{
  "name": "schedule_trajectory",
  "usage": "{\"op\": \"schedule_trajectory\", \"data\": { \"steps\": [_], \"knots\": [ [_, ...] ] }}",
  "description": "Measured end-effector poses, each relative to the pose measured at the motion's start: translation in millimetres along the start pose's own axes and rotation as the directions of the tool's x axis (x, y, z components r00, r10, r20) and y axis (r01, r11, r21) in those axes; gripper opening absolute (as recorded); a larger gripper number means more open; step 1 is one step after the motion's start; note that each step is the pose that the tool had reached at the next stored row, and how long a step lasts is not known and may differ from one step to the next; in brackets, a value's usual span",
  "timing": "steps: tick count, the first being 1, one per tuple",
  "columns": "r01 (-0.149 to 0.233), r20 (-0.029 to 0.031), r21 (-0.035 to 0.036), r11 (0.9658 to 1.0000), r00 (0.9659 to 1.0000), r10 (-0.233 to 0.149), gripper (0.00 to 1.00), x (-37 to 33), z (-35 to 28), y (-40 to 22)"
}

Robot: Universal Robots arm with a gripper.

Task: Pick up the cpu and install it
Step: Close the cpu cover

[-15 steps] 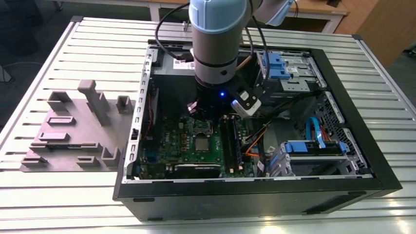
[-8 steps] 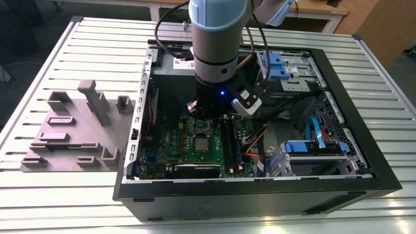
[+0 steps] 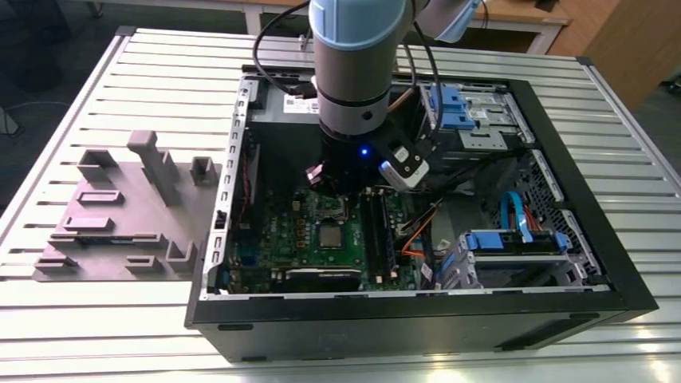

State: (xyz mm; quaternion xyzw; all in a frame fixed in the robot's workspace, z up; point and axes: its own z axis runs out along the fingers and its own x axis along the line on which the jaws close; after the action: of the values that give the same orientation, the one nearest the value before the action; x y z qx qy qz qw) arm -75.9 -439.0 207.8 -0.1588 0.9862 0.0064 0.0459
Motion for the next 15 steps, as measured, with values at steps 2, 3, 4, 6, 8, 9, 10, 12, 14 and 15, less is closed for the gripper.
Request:
{"op": "schedule_trajectory", "data": {
  "steps": [2, 3, 4, 6, 8, 9, 10, 12, 14, 15],
  "knots": [
    [0.000, -0.0001, 0.0000, 1.0000, 1.0000, 0.000, 0.10, -0.1, -1.4, -0.1],
    [0.000, 0.0001, -0.0004, 1.0000, 1.0000, 0.000, 0.10, -0.1, -2.2, -0.1],
    [0.000, 0.0001, -0.0005, 1.0000, 1.0000, 0.000, 0.10, -0.2, -2.8, -0.1],
    [0.000, 0.0004, -0.0008, 1.0000, 1.0000, 0.000, 0.10, -0.2, -2.8, 0.0],
    [0.000, 0.0004, -0.0008, 1.0000, 1.0000, 0.000, 0.10, -0.2, -2.9, -0.1],
    [0.000, 0.0004, -0.0007, 1.0000, 1.0000, 0.000, 0.10, -0.2, -2.9, -0.1],
    [0.000, 0.0001, -0.0004, 1.0000, 1.0000, 0.000, 0.10, -0.2, -3.4, -0.1],
    [0.000, 0.0003, -0.0010, 1.0000, 1.0000, 0.000, 0.10, -0.4, -4.6, -0.1],
    [0.000, 0.0009, -0.0025, 1.0000, 1.0000, 0.000, 0.10, -0.5, -6.5, -0.1],
    [0.000, 0.0010, -0.0028, 1.0000, 1.0000, 0.000, 0.10, -0.6, -6.8, -0.1]
  ]
}}
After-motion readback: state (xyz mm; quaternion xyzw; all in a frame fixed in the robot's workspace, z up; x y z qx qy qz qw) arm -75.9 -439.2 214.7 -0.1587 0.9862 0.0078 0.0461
